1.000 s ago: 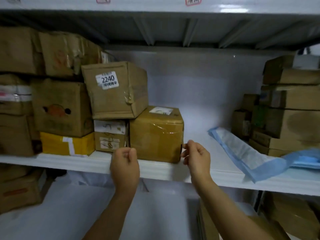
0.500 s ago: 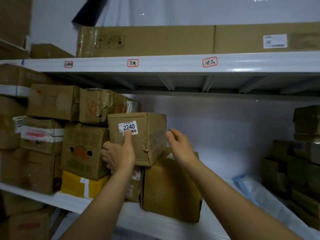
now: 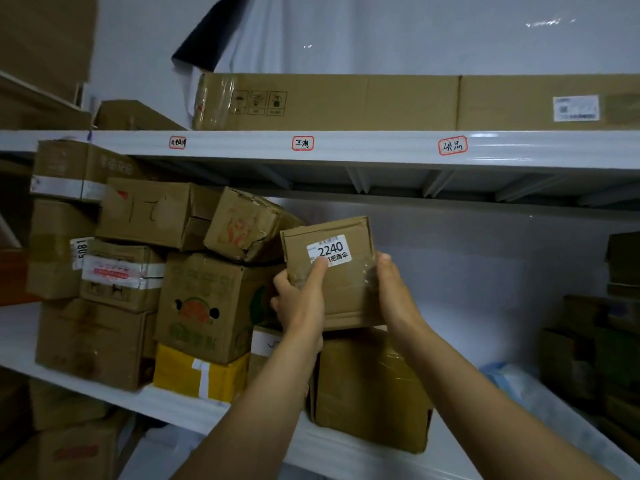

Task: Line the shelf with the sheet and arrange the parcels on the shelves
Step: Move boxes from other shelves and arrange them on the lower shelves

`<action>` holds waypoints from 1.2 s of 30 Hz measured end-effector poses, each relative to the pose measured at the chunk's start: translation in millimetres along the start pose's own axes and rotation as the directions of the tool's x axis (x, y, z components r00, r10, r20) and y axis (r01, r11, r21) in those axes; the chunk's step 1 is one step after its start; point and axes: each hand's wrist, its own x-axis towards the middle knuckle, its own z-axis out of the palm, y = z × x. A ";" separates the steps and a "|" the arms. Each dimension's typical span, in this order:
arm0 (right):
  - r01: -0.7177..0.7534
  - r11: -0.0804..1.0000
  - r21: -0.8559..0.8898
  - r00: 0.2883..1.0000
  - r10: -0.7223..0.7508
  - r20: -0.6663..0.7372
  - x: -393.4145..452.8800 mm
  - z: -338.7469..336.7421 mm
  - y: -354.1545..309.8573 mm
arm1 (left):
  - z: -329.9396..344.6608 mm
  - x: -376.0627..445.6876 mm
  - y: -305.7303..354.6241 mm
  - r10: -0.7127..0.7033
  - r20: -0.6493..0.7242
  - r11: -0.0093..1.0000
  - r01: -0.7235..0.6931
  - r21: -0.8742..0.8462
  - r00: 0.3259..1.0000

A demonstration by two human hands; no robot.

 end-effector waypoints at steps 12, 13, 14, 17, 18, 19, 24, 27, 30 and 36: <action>-0.264 0.815 0.516 0.899 0.402 -0.174 -31.7 -27.9 -10.2 | -5.4 -18.8 -6.4 -0.028 0.184 0.993 0.049 -0.110 0.983; -0.304 0.786 0.538 0.882 0.446 -0.153 -34.8 -30.7 -13.9 | -5.8 -18.3 -8.8 -0.023 0.190 0.994 0.043 -0.100 0.981; -0.344 0.772 0.535 0.867 0.480 -0.135 -36.6 -32.9 -16.1 | -6.0 -18.7 -10.6 -0.030 0.202 0.994 0.051 -0.099 0.979; -0.395 0.783 0.480 0.866 0.492 -0.088 -50.1 -30.1 -35.5 | -5.9 -16.1 -11.7 -0.104 0.267 0.980 0.145 -0.139 0.958; -0.399 0.799 0.450 0.875 0.478 -0.072 -52.4 -26.5 -41.9 | -6.1 -13.9 -9.2 -0.119 0.246 0.979 0.155 -0.134 0.962; -0.402 0.801 0.444 0.881 0.471 -0.051 -55.4 -22.6 -47.3 | -7.0 -9.0 -8.0 -0.120 0.180 0.983 0.142 -0.114 0.976; -0.445 0.800 0.402 0.876 0.483 0.008 -53.9 -10.8 -41.1 | -29.4 21.1 -11.0 -0.018 -0.126 1.000 0.021 0.023 0.992; -0.426 0.804 0.415 0.881 0.472 -0.011 -51.1 -6.5 -41.4 | -39.9 24.7 -23.1 0.047 -0.063 0.994 -0.041 0.103 0.997; -0.400 0.808 0.432 0.888 0.459 -0.035 -45.2 -6.5 -38.5 | -34.0 12.1 -22.8 0.181 0.092 0.963 -0.195 0.185 0.979; 0.110 0.888 -0.446 0.907 -0.273 -0.321 -24.6 -15.3 -19.3 | -12.0 -9.1 -23.7 0.268 0.130 0.895 -0.297 0.333 0.954</action>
